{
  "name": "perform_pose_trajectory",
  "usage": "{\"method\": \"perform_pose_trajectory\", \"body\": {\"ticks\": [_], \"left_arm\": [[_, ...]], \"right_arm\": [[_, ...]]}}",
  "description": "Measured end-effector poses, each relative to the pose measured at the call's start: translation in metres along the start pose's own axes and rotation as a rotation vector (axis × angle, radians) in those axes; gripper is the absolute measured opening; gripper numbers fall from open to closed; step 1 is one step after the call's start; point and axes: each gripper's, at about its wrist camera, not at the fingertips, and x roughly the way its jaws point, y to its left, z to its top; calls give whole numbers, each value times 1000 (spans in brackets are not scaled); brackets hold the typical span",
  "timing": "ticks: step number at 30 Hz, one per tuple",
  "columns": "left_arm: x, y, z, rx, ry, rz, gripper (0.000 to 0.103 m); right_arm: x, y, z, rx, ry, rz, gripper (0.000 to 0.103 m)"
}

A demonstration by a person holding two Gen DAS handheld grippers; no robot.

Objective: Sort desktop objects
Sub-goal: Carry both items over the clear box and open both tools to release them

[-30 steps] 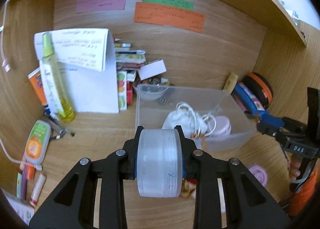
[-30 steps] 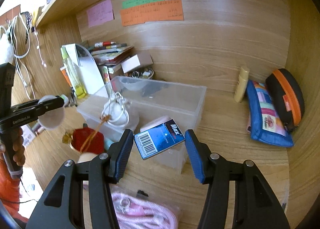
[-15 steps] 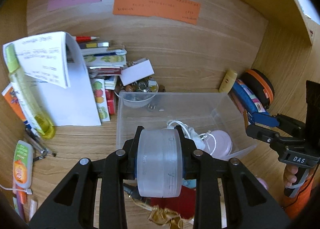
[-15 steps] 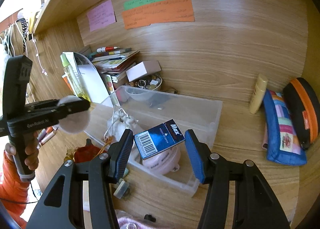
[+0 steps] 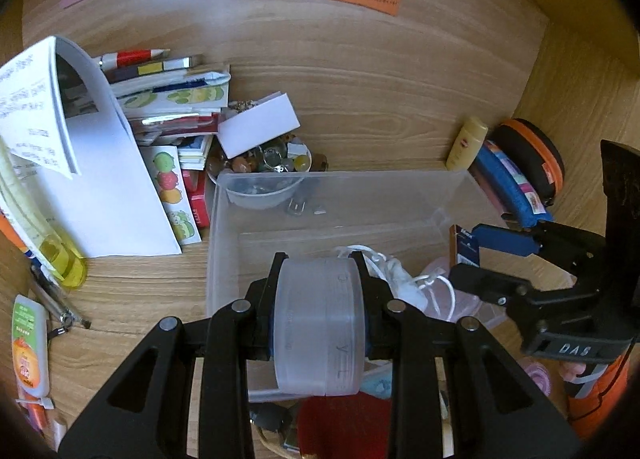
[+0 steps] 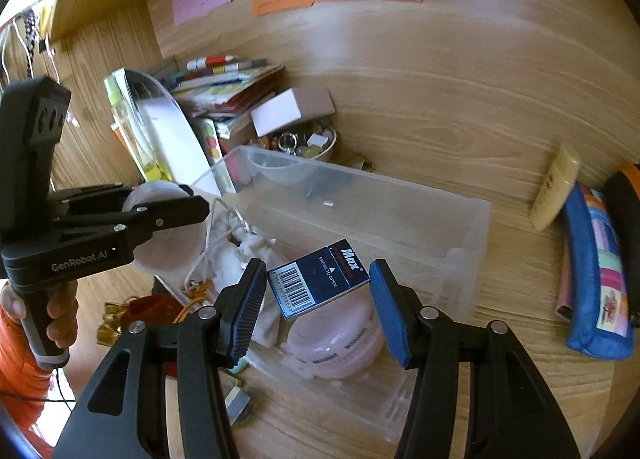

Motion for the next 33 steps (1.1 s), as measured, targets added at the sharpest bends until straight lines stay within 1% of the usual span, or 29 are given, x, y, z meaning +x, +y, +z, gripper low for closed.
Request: {"method": "perform_pose_trajectory", "body": {"ticks": [3, 6, 13, 17, 20, 21, 22, 23, 25, 27, 30, 33], "left_arm": [[8, 1, 0, 5, 14, 4, 29], [14, 1, 0, 1, 32, 1, 29], [19, -1, -2, 22, 46, 7, 29], [20, -5, -4, 44, 45, 23, 29], [18, -6, -3, 47, 39, 33, 39], [17, -6, -3, 49, 34, 37, 44], [15, -7, -3, 53, 30, 40, 49], [13, -8, -3, 56, 24, 45, 51], [8, -10, -3, 63, 9, 52, 53], [4, -12, -2, 71, -1, 58, 55], [-4, -16, -2, 84, -20, 67, 63], [-14, -19, -2, 98, -44, 79, 68]], "right_arm": [[9, 2, 0, -10, 17, -7, 50], [16, 5, -2, -33, 25, -35, 50], [23, 8, -3, -63, 20, -78, 50], [25, 7, -4, -60, 29, -83, 50], [25, 7, -4, -66, 31, -84, 51], [25, 7, -4, -67, 32, -85, 51], [24, 7, -4, -67, 31, -85, 54], [24, 8, -4, -67, 30, -87, 59], [23, 8, -4, -67, 23, -91, 63], [21, 9, -4, -69, 20, -91, 64], [17, 10, -3, -69, 18, -96, 67], [9, 9, -2, -64, 5, -95, 73]]}}
